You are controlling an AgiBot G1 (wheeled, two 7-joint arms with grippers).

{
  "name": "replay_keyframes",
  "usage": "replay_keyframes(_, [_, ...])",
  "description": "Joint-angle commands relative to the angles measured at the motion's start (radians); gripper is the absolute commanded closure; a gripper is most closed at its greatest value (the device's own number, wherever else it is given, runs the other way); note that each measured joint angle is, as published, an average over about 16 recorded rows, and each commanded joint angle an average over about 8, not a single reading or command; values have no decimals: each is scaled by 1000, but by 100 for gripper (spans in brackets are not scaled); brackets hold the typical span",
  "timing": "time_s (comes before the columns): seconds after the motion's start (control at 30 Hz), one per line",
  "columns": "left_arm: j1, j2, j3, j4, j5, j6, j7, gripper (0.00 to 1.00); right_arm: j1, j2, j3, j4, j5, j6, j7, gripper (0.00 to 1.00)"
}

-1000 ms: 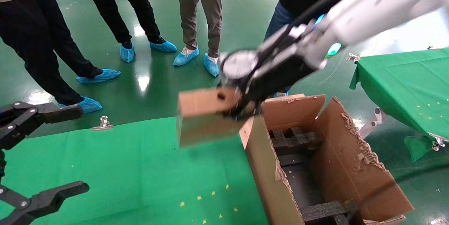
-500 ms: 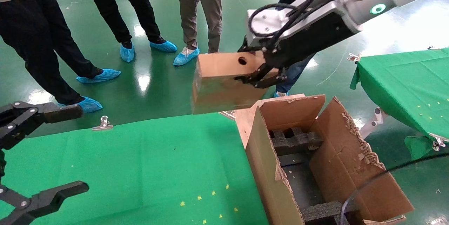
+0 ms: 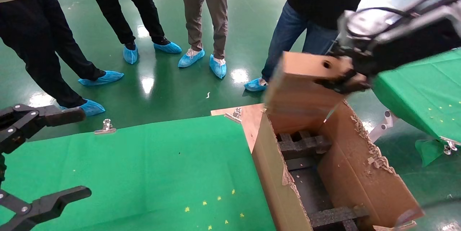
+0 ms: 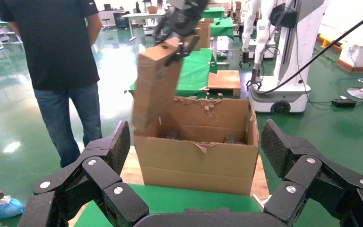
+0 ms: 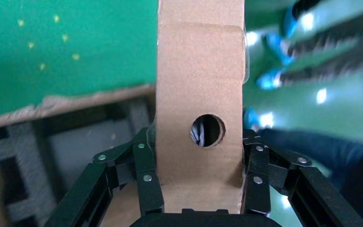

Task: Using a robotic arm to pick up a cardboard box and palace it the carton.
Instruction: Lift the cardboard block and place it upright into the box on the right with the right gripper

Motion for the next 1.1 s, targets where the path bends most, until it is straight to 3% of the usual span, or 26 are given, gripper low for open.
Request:
replay_keyframes(0.03, [0,0,0,0,0,0,0,0,15,48,-31,24,0,-1,17,100])
replay_keyframes(0.4, [0,0,0,0,0,0,0,0,25,226,-156,110,27,15,80,100])
replay_keyframes(0.97, [0,0,0,0,-1,0,0,0,-5,234,-183,125,67,34,95,100])
replay_keyframes(1.1, [0,0,0,0,-1,0,0,0,-24,243,-191,134,75,50,136,100])
